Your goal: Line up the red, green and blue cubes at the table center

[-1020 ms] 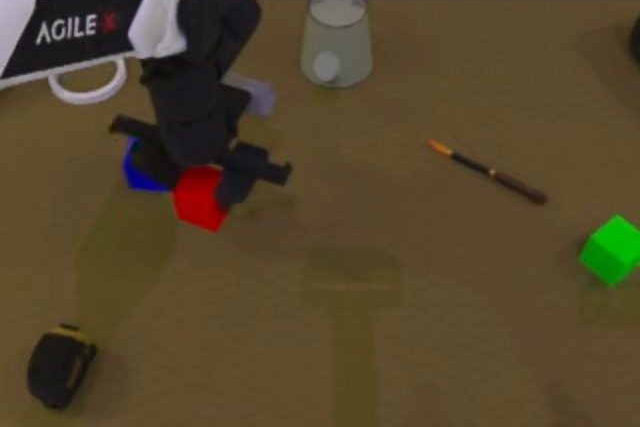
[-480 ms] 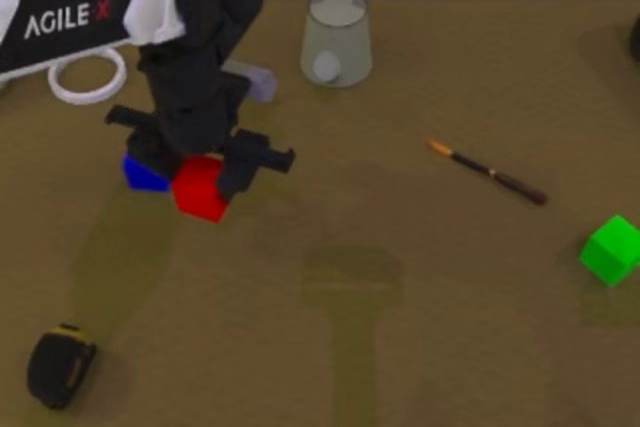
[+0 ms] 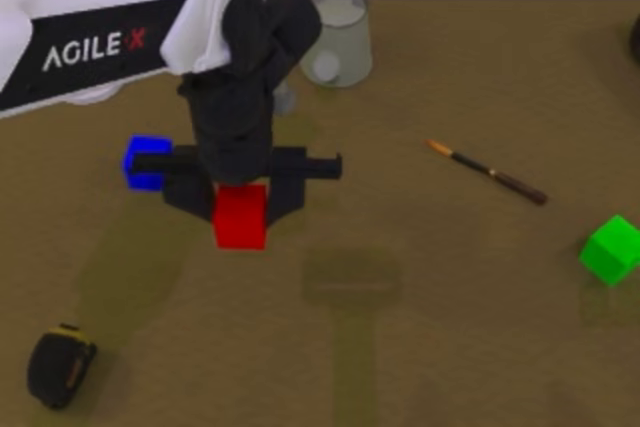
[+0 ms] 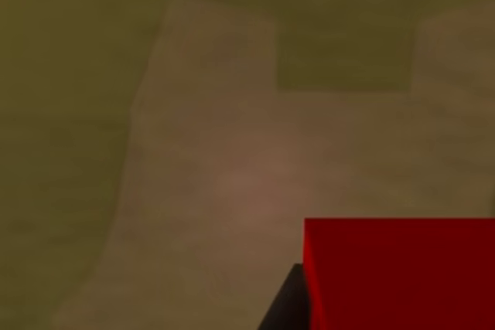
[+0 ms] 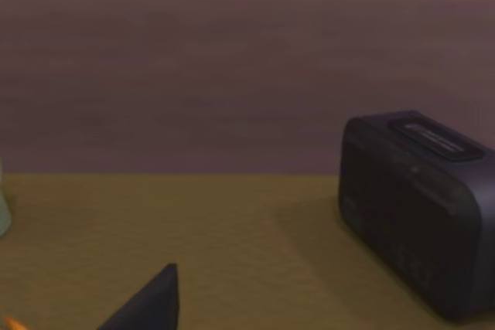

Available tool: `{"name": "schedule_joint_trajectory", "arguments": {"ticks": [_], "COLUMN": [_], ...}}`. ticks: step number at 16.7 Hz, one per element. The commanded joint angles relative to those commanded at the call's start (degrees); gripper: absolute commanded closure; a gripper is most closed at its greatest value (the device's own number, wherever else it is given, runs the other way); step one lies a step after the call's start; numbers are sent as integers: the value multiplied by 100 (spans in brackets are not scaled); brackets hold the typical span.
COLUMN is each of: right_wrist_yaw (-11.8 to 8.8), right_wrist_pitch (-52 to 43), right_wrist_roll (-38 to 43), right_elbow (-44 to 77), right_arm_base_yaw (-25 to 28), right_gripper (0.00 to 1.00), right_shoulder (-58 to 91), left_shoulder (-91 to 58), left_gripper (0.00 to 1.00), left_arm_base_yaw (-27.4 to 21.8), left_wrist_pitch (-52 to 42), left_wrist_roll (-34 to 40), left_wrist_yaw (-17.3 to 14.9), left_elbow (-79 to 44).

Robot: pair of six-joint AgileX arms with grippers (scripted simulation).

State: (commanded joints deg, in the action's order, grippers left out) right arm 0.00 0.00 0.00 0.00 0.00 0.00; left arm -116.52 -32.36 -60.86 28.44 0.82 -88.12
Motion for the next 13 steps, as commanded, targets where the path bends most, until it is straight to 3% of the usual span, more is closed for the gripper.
{"name": "schedule_joint_trajectory", "arguments": {"ticks": [4,9,13], "right_wrist_yaw": [0,0,0], "right_wrist_pitch": [0,0,0], "right_wrist_roll": [0,0,0], "right_elbow": [0,0,0], "right_arm_base_yaw": [0,0,0], "right_gripper": [0,0,0], "right_shoulder": [0,0,0], "left_shoulder": [226,192,-14], "left_gripper": [100,100,100], "left_arm_base_yaw": [-206,-178,-177], "left_wrist_pitch": [14,35,683], "left_wrist_roll": [552,534,539], "left_wrist_yaw": [19,17,26], "left_elbow": [169,162,567]}}
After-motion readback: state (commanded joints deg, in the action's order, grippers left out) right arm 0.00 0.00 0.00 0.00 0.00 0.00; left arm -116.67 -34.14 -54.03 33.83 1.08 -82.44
